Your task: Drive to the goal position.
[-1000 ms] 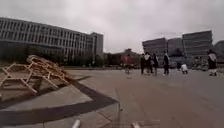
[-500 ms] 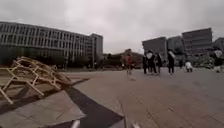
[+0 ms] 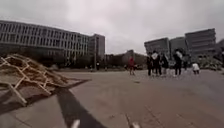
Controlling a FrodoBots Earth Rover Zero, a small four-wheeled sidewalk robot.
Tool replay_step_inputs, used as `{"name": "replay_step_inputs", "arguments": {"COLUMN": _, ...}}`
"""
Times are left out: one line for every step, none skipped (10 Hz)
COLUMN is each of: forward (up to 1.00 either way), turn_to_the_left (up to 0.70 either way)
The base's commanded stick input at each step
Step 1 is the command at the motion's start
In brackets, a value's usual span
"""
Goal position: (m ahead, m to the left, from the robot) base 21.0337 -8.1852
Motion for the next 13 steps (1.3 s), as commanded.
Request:
{"name": "replay_step_inputs", "arguments": {"forward": 1.00, "turn_to_the_left": 0.00}}
{"name": "replay_step_inputs", "arguments": {"forward": 1.00, "turn_to_the_left": 0.00}}
{"name": "replay_step_inputs", "arguments": {"forward": 1.00, "turn_to_the_left": 0.00}}
{"name": "replay_step_inputs", "arguments": {"forward": 1.00, "turn_to_the_left": 0.00}}
{"name": "replay_step_inputs", "arguments": {"forward": 1.00, "turn_to_the_left": 0.00}}
{"name": "replay_step_inputs", "arguments": {"forward": 1.00, "turn_to_the_left": 0.24}}
{"name": "replay_step_inputs", "arguments": {"forward": 1.00, "turn_to_the_left": 0.15}}
{"name": "replay_step_inputs", "arguments": {"forward": 1.00, "turn_to_the_left": 0.00}}
{"name": "replay_step_inputs", "arguments": {"forward": 1.00, "turn_to_the_left": 0.00}}
{"name": "replay_step_inputs", "arguments": {"forward": 1.00, "turn_to_the_left": 0.00}}
{"name": "replay_step_inputs", "arguments": {"forward": 1.00, "turn_to_the_left": 0.00}}
{"name": "replay_step_inputs", "arguments": {"forward": 1.00, "turn_to_the_left": 0.00}}
{"name": "replay_step_inputs", "arguments": {"forward": 1.00, "turn_to_the_left": 0.00}}
